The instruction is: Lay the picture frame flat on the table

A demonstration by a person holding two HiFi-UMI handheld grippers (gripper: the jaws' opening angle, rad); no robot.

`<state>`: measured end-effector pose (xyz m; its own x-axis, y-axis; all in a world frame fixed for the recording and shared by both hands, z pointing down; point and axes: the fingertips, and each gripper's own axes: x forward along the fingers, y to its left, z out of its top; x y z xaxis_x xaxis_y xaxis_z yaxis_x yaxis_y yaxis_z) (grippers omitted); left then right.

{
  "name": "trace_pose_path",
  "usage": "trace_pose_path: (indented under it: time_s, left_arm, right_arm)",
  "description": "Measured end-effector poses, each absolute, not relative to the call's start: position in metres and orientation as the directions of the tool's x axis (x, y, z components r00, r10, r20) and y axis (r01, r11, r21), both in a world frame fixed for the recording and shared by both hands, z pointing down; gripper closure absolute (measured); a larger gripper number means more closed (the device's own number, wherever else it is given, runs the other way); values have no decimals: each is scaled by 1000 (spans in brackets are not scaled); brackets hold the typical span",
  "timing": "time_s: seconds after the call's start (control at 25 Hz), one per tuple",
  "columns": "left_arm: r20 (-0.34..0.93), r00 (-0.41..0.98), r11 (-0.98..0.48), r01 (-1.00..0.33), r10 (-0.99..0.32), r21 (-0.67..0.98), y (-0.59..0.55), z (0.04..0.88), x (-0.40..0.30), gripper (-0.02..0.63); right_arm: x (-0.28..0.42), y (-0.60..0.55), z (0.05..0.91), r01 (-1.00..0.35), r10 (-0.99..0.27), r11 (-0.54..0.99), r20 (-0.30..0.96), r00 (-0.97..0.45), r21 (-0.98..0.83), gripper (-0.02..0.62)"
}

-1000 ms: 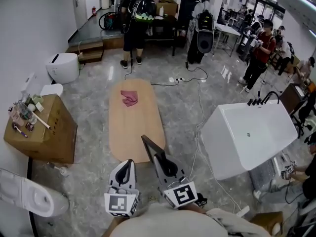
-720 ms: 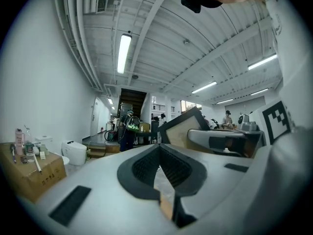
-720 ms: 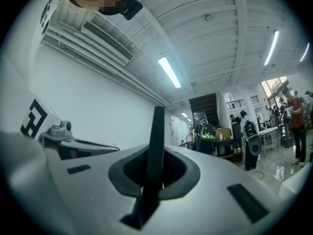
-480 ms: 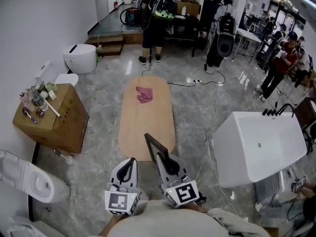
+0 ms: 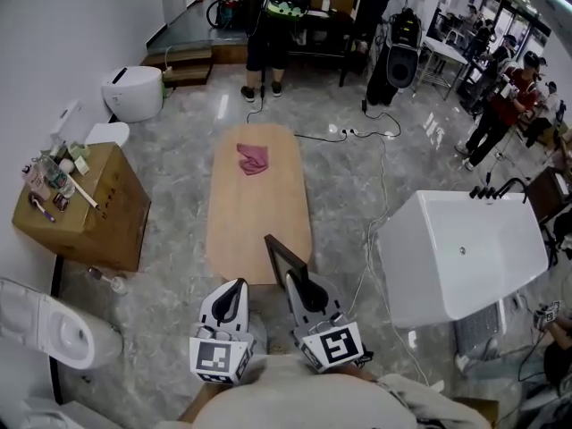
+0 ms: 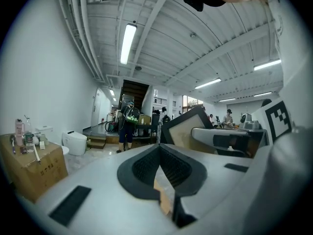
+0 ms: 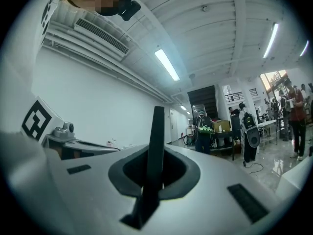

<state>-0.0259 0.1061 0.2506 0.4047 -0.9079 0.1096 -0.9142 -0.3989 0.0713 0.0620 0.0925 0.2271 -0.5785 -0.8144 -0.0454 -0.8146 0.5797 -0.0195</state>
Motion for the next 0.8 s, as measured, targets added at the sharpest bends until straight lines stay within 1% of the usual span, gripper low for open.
trace_pose_path:
  time_s: [0.28,0.8]
  left_arm:
    - [106,458,-450,-889,-883,87,46,247,-35,598]
    - [112,536,-530,-844,-837,82,-65,250,-67,598]
  right_arm:
    - [57,43,222,-850,-850,526,-35,-525,-12,569]
    - [20,-53,222,-885,-885,465,-46,-464,-23,569]
